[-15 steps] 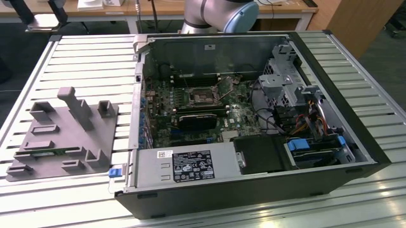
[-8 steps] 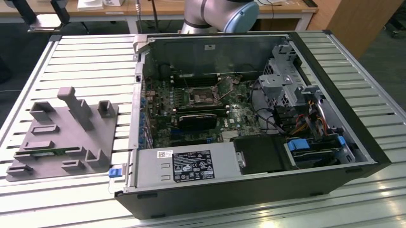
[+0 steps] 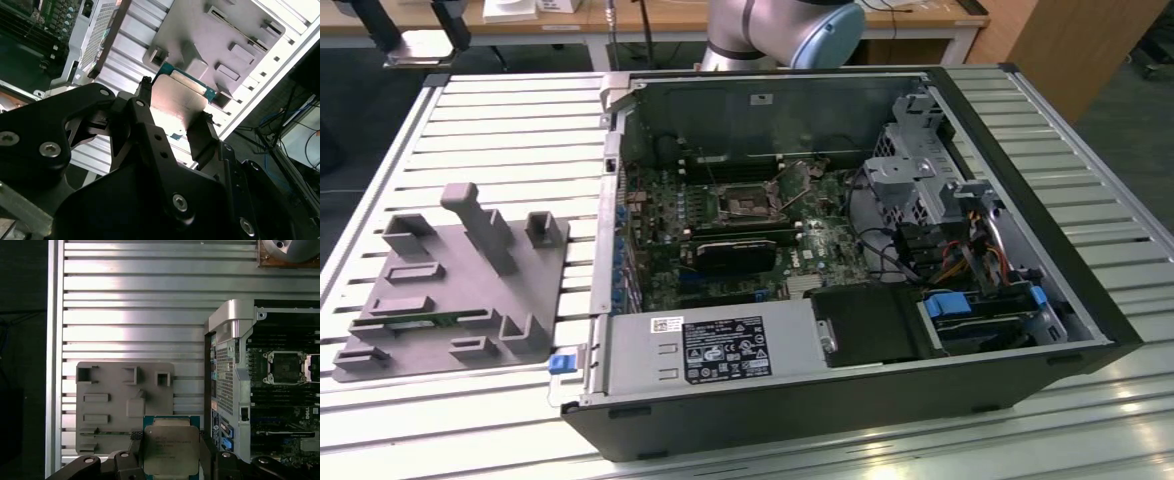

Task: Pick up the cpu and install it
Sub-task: 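Pick up the cpu and move it towards the insertion slot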

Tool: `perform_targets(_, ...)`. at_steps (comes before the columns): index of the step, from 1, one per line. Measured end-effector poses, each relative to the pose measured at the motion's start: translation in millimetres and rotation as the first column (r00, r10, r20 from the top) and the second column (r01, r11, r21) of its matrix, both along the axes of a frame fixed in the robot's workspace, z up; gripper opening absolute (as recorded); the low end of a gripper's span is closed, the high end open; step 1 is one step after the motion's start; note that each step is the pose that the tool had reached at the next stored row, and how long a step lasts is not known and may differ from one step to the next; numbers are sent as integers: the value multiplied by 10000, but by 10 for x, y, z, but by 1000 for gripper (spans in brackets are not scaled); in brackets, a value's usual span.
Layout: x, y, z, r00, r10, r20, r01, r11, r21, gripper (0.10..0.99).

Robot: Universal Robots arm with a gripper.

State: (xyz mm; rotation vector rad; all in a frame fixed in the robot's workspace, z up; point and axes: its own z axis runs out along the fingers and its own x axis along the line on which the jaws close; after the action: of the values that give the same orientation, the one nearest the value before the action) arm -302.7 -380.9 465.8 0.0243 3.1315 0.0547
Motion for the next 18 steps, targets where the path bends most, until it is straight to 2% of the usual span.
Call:
perform_targets(11, 67, 0, -7, 10000, 0, 0, 0, 10000, 0, 533)
perform_targets(18, 230, 0, -20, 10000, -2, 2, 2, 10000, 1, 533)
